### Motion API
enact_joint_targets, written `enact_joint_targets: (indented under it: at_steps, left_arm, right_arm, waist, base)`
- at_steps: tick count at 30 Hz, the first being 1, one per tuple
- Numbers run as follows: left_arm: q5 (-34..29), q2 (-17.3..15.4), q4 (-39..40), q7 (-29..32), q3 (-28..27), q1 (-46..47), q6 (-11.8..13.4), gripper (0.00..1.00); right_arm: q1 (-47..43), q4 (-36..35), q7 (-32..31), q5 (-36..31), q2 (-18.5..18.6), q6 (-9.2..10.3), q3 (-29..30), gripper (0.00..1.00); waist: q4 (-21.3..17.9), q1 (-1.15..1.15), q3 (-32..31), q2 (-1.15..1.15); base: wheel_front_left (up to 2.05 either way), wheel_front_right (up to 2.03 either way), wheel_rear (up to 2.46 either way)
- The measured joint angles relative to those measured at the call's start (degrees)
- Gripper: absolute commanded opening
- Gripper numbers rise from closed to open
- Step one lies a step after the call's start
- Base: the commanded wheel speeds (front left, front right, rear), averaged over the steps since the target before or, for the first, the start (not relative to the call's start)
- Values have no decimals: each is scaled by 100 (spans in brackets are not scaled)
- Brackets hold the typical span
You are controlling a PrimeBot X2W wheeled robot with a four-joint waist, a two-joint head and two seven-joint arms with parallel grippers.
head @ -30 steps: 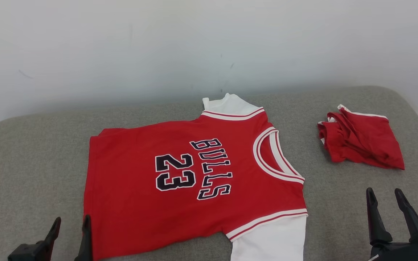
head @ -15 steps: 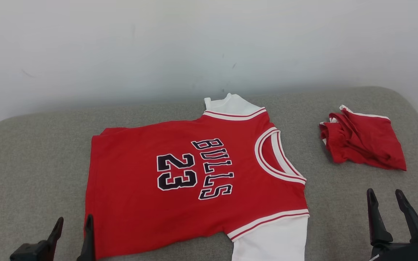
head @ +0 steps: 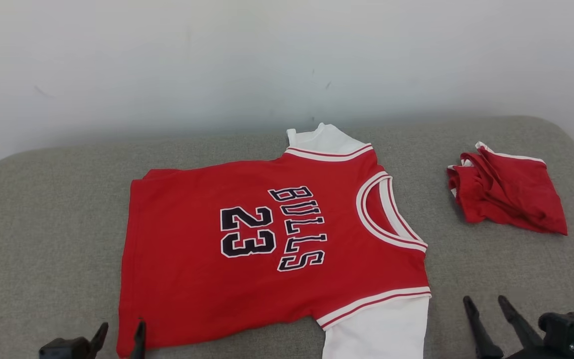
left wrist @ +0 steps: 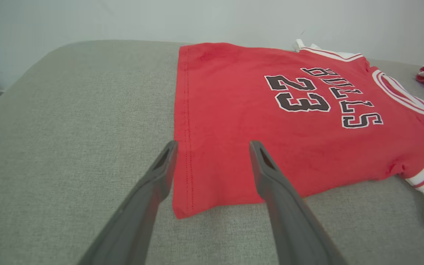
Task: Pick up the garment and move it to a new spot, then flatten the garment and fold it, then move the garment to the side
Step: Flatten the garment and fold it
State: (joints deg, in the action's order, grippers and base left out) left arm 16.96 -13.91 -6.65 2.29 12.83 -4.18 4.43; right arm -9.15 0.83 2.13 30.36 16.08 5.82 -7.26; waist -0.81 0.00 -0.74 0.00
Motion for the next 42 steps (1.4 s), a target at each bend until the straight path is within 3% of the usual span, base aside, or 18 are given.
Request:
enact_joint_targets:
  at_steps: [13, 25, 26, 27, 28, 29, 36, 40, 42]
  left_arm:
    - [376, -66, -1005, 588, 8, 418, -348, 100]
    - [644, 49, -1887, 782, -24, 927, -556, 100]
    - [671, 84, -1947, 784, -23, 950, -573, 65]
    - [671, 100, -2009, 784, -16, 970, -604, 25]
    - [683, 114, -2047, 783, -30, 987, -606, 0]
    - [716, 121, -2095, 783, -43, 1022, -650, 0]
    - [804, 159, -2337, 724, 9, 1169, -748, 0]
    - [760, 122, -2284, 556, 4, 1167, -746, 0]
    - [760, 89, -2189, 465, -64, 1164, -746, 0]
  right_arm:
    - [229, 645, -1062, 141, -133, -287, -675, 100]
    - [403, 1050, -1690, 246, -312, -326, -985, 100]
    - [411, 1055, -1729, 249, -324, -331, -998, 93]
    - [413, 1063, -1734, 257, -338, -331, -999, 64]
    - [417, 1082, -1738, 275, -342, -332, -999, 23]
    - [431, 1106, -1778, 300, -341, -347, -1003, 0]
    - [521, 1202, -1816, 396, -341, -422, -942, 0]
    - [525, 1043, -1637, 590, -298, -470, -613, 0]
    - [526, 879, -1558, 736, -212, -583, -464, 0]
  waist:
    - [80, 0, 305, 0]
    - [146, 0, 509, 0]
    - [149, 0, 512, 0]
    - [150, 0, 515, 0]
    - [151, 0, 517, 0]
    - [153, 0, 518, 0]
    - [167, 0, 472, 0]
    - [187, 0, 398, 0]
    - [198, 0, 369, 0]
  base:
    - [0, 0, 0]
    - [0, 0, 0]
    - [0, 0, 0]
    - [0, 0, 0]
    - [0, 0, 0]
    - [0, 0, 0]
    - [0, 0, 0]
    - [0, 0, 0]
    - [0, 0, 0]
